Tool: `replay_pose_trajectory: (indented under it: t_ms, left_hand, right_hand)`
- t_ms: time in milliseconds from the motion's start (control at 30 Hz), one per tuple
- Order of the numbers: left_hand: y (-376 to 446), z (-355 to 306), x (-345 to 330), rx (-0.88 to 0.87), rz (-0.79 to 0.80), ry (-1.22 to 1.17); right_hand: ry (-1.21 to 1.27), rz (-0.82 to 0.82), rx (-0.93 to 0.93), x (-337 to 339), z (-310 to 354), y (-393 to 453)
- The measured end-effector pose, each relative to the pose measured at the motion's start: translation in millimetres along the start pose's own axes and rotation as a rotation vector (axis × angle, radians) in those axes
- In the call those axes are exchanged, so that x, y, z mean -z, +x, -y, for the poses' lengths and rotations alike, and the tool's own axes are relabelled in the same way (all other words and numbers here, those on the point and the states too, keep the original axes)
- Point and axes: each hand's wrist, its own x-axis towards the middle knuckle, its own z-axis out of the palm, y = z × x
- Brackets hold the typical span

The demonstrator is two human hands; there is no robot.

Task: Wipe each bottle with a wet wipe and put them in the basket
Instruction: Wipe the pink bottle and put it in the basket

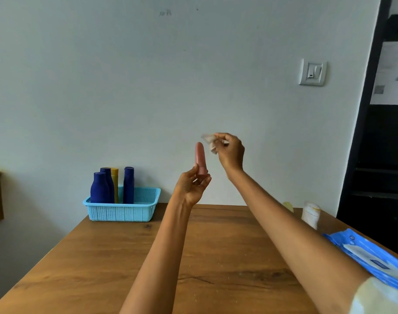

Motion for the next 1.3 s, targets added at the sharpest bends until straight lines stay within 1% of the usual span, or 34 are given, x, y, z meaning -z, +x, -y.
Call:
replay_pose_trajectory:
  t_ms: [100,133,300,400,500,533,633,733,800,933,1067,1167,1233,1300]
  left_hand:
    - [-1.6,1.0,-2.0,0.041,0.019,-0.015]
    - [-1.3,0.5,-2.5,0.045,0.025,-0.03]
    - [-5.4,-7.1,-2.6,0.045,0.019,-0.076]
    - [-5.6,-6.6,4.5,0.051,-0.011,-0.087]
    - [-3.9,-4.8,9.1,0.065,-0.046,-0.111]
    - [-3.6,-5.1,8.5,0.067,-0.044,-0.113]
    - [-3.1,-4.2,4.2,0.076,-0.018,-0.088]
    - [-1.9,-1.3,2.8,0.08,-0.002,-0.058]
    - [-2.1,-1.9,1.8,0.074,0.015,-0.057]
    - [-3.4,-8.0,2.2,0.041,0.005,-0.041]
    - [-2.3,-8.4,3.9,0.019,-0.037,-0.034]
    - [-2.9,-4.3,3.8,0.032,-0.046,-0.082]
    - [-3.1,-4.2,4.1,0.032,-0.037,-0.11]
    - [-2.6,-6.2,4.6,0.042,-0.007,-0.121]
  right_hand:
    - [-0.234,0.152,0.098,-7.3,10.6,9.7]
    - [-0.273,0.193,0.123,-9.0,12.4,6.9]
    - [-0.338,0.233,0.217,-6.8,1.8,-25.2]
    - [-0.368,0.322,0.24,-0.8,-7.4,-40.4]
    - [-0.342,0.406,0.21,7.6,-5.9,-39.4]
    - [-0.312,0.396,0.192,9.5,-3.9,-35.2]
    - [-0.227,0.243,0.15,8.9,4.4,-18.5]
    - [-0.287,0.164,0.155,1.5,14.4,-9.9]
    - [-0.33,0.194,0.175,-4.8,18.0,-12.0]
    - [-0.391,0.339,0.276,-11.4,15.2,-32.2]
    - [-0.381,0.325,0.307,-8.1,7.0,-43.9]
    - [-0.369,0.341,0.246,-1.2,6.2,-42.7]
    - [-0.304,0.347,0.14,2.0,4.7,-37.7]
    - [-0.166,0.258,0.018,2.9,1.4,-27.2]
